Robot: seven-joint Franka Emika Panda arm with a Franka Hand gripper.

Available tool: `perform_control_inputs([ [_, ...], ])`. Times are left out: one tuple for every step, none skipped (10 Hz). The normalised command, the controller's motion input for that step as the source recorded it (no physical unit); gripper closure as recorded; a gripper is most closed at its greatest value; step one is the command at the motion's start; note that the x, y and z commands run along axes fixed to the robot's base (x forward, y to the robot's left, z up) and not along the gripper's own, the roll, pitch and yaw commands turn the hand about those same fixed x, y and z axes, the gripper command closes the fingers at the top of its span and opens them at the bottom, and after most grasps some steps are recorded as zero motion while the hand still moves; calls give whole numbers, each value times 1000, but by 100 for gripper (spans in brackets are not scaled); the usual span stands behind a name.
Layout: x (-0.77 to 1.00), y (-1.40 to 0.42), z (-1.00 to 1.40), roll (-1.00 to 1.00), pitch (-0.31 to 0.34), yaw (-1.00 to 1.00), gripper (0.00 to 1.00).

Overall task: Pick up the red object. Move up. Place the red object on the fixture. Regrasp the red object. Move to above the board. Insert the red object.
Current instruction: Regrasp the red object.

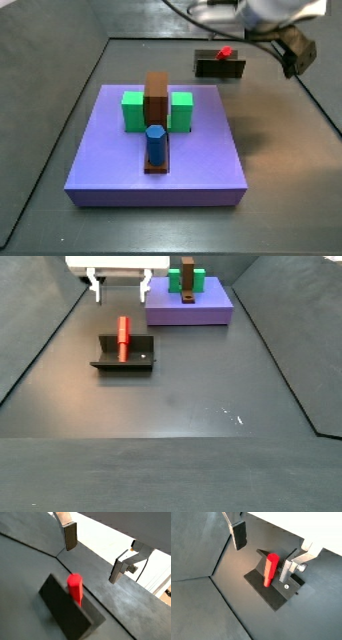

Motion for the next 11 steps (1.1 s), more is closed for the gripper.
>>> perform_control_inputs([
  [249,54,-400,34,-166,63,0],
  [260,77,-291,57,-131,71,0],
  [163,114,-286,137,-69,66,0],
  [0,277,-214,0,0,0,0],
  [-6,291,-223,0,0,0,0],
  [-6,229,-300,0,0,0,0],
  [-11,183,-349,17,-6,0,0],
  [-6,140,-391,31,-23,0,0],
  [-31,111,-363,37,-11,0,0],
  [-23,29,-243,0,0,0,0],
  [0,-40,-20,49,0,0,0],
])
